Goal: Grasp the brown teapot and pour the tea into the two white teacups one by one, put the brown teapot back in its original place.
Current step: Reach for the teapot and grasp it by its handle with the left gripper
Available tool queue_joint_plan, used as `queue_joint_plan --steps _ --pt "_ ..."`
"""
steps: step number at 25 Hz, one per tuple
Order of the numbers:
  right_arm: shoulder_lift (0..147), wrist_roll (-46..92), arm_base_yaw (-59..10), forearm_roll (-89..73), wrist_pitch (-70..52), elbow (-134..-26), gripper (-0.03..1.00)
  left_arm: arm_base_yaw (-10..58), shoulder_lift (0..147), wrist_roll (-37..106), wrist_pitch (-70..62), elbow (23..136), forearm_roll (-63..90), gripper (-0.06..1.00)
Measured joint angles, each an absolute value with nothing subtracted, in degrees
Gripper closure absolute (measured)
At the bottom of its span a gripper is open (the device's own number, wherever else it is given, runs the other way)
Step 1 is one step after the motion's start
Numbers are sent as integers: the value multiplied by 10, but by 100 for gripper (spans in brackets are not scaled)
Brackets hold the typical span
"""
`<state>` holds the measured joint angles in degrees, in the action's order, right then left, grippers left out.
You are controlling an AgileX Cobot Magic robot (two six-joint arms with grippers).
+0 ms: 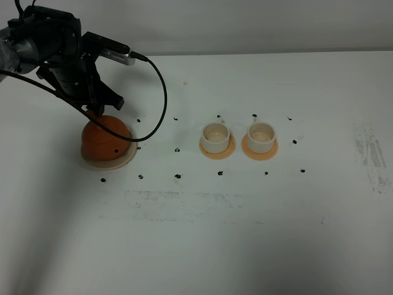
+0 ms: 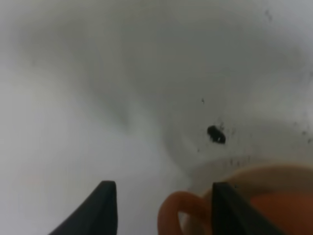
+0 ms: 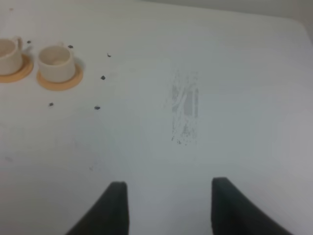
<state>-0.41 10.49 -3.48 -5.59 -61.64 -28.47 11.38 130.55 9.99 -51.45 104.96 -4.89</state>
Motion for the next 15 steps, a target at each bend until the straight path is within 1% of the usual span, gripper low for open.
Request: queue_joint_plan --steps 15 --pt "-4 105 -35 -56 -616 -285 56 114 1304 114 -536 1050 -70 48"
